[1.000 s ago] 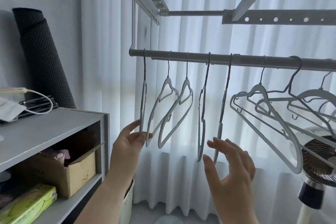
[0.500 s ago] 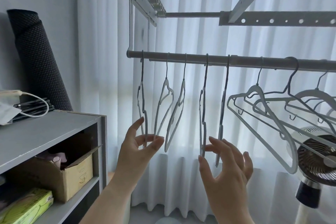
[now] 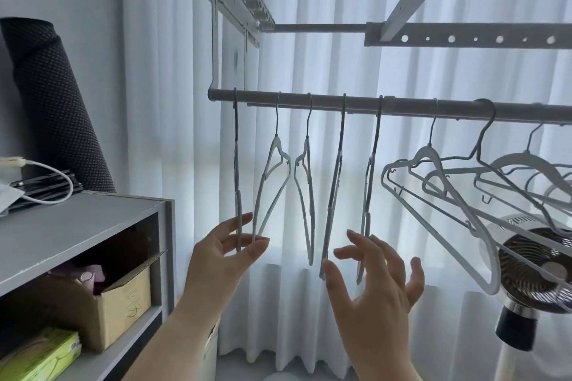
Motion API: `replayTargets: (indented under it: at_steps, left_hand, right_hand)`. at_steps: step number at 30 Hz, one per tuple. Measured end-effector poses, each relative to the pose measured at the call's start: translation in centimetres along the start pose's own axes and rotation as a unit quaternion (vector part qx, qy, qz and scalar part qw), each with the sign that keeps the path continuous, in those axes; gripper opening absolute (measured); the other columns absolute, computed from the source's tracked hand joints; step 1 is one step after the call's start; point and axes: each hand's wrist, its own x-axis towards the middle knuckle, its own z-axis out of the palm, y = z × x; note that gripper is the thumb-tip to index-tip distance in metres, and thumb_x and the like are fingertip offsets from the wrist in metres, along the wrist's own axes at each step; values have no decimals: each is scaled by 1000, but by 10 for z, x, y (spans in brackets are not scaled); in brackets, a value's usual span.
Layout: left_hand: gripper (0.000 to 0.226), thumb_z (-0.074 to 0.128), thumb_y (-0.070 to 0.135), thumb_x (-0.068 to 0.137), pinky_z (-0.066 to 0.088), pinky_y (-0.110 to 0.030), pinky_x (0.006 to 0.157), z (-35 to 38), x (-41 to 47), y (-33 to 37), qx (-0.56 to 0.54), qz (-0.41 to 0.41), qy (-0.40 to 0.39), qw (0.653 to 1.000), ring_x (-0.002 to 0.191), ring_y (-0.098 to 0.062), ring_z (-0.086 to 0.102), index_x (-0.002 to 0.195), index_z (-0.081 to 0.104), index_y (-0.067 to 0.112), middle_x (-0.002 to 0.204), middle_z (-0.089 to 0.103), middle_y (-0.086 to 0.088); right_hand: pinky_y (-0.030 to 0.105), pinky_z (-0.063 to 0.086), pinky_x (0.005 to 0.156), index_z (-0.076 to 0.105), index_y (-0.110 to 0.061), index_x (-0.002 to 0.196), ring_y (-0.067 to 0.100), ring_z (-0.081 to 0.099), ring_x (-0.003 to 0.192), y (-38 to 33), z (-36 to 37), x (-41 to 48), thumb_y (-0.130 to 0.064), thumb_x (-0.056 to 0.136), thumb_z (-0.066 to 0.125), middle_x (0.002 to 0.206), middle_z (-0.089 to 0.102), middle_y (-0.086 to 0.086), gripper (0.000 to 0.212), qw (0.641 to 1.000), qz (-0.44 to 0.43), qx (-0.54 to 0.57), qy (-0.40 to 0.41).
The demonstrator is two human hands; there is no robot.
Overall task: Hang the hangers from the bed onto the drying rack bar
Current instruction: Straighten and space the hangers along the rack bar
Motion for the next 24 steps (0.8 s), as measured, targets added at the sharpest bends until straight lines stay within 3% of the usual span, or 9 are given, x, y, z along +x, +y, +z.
replayTargets:
  at_steps: [6,13,15,18,19,22,24]
  left_hand:
    - [31,73,9,73,39,-29,94,-2,-1,1,-11,0,7,1000,93,-13,65,87,61,34,72,73,7]
    - [29,72,11,74,40,-21,82,-2,-2,3,-11,10,9,1000,92,-8,64,88,61,33,68,72,13]
    - [23,72,22,71,41,-22,84,-3,-3,3,-18,16,11,1000,90,-6,65,88,61,33,69,72,12]
    - [14,60,32,73,38,-13,77,-3,-2,3,-30,28,17,999,74,11,63,88,59,31,64,71,19]
    - [7,55,27,82,37,-10,75,-4,-2,4,-30,31,25,999,70,15,61,87,59,29,62,69,21]
    - [12,50,15,90,35,-2,70,-9,2,1,-2,44,61,997,65,17,59,88,59,21,56,67,18]
    - [11,49,14,91,35,-1,67,-13,4,-1,12,44,81,996,65,13,60,93,59,19,54,65,20]
  right_hand:
    - [20,-12,109,41,-35,108,3,39,111,0,2,-2,-48,72,43,76,51,-32,38,1000,2,-13,4]
    - [21,-14,109,42,-38,107,3,37,113,0,3,-3,-46,71,43,81,43,-44,37,1000,2,-23,3]
    - [22,-12,110,43,-37,107,4,38,113,1,3,-3,-45,71,43,82,43,-44,37,1000,-3,-25,8]
    - [22,-11,110,44,-36,107,3,40,110,3,3,-3,-42,72,43,82,45,-42,35,1000,-10,-13,16]
    - [20,-8,111,44,-36,106,2,42,107,4,2,-3,-40,73,43,81,47,-41,33,1000,-16,-5,22]
    - [18,11,107,46,-35,103,-13,43,102,10,-1,-3,-32,75,43,76,54,-33,28,998,-32,27,42]
    - [14,25,93,48,-37,100,-26,36,102,16,-5,-2,-29,76,41,91,54,-34,27,997,-19,60,49]
